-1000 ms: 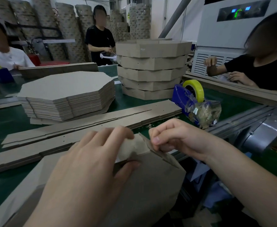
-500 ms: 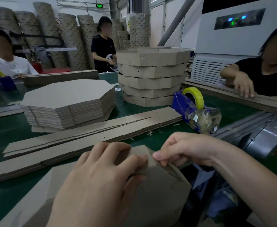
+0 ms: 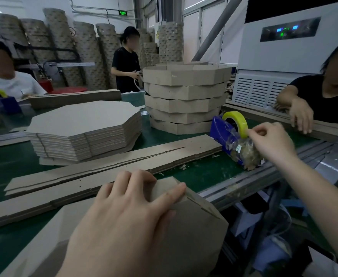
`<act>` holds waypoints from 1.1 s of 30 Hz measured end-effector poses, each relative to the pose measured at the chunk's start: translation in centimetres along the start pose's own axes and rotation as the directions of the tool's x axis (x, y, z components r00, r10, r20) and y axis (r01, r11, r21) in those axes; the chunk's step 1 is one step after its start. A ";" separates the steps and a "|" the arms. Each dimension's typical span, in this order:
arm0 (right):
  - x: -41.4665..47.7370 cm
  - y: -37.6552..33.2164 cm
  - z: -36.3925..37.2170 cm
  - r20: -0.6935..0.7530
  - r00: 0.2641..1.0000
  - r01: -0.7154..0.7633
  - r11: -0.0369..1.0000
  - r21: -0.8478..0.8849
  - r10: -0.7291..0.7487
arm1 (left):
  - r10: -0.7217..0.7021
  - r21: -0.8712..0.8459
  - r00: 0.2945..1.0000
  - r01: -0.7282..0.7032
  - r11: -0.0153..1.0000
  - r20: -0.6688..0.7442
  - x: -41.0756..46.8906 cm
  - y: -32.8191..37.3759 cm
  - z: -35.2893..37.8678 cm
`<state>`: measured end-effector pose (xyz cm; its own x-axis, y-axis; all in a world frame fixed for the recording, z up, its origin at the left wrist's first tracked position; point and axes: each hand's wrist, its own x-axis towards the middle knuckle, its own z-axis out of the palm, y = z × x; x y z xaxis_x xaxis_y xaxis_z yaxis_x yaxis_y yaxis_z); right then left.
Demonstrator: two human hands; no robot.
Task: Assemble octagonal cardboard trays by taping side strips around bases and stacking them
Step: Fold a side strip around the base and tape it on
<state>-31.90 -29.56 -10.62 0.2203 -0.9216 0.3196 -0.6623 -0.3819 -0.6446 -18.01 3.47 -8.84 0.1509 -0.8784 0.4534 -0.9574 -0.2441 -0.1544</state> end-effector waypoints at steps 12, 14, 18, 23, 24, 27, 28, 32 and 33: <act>5.1 4.1 -0.3 0.261 0.911 -0.397 0.849 0.349 0.319 | 0.013 -0.030 1.000 -0.014 0.999 -0.007 -0.1 -0.1 0.0; 5.4 4.1 -0.6 0.312 0.880 -0.466 0.776 0.425 0.357 | 0.016 -0.028 1.000 -0.016 0.999 -0.001 0.0 -0.1 0.0; 5.8 3.9 -0.6 0.352 0.837 -0.546 0.657 0.520 0.418 | 0.020 -0.030 1.000 -0.020 0.999 -0.007 0.0 0.1 0.0; 5.1 4.3 -0.4 0.328 0.871 -0.490 0.592 0.639 0.366 | 0.018 -0.033 1.000 -0.018 0.999 -0.022 0.0 0.0 0.1; 5.1 4.3 -0.5 0.332 0.874 -0.484 0.577 0.657 0.355 | 0.019 -0.027 1.000 -0.020 0.999 -0.021 0.0 0.0 0.1; 4.9 4.5 -0.7 0.336 0.893 -0.448 0.534 0.717 0.299 | 0.023 -0.018 0.999 -0.023 1.000 -0.037 0.0 -0.1 0.2; 4.6 4.9 -0.8 0.323 0.907 -0.420 0.507 0.753 0.271 | 0.024 -0.018 0.999 -0.025 1.000 -0.048 0.0 -0.1 0.3; 2.9 6.5 -0.3 0.233 0.964 -0.262 0.314 0.913 0.128 | 0.020 -0.010 0.996 -0.021 1.000 -0.082 0.2 -0.1 0.5; 2.5 6.8 -0.1 0.214 0.971 -0.235 0.255 0.938 0.105 | 0.019 -0.006 0.996 -0.020 1.000 -0.082 0.2 -0.1 0.6</act>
<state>-35.96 -34.46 -14.15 0.2977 -0.9500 0.0939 0.4512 0.0534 -0.8908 -17.72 3.08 -9.22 0.1119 -0.8464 0.5206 -0.9616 -0.2244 -0.1581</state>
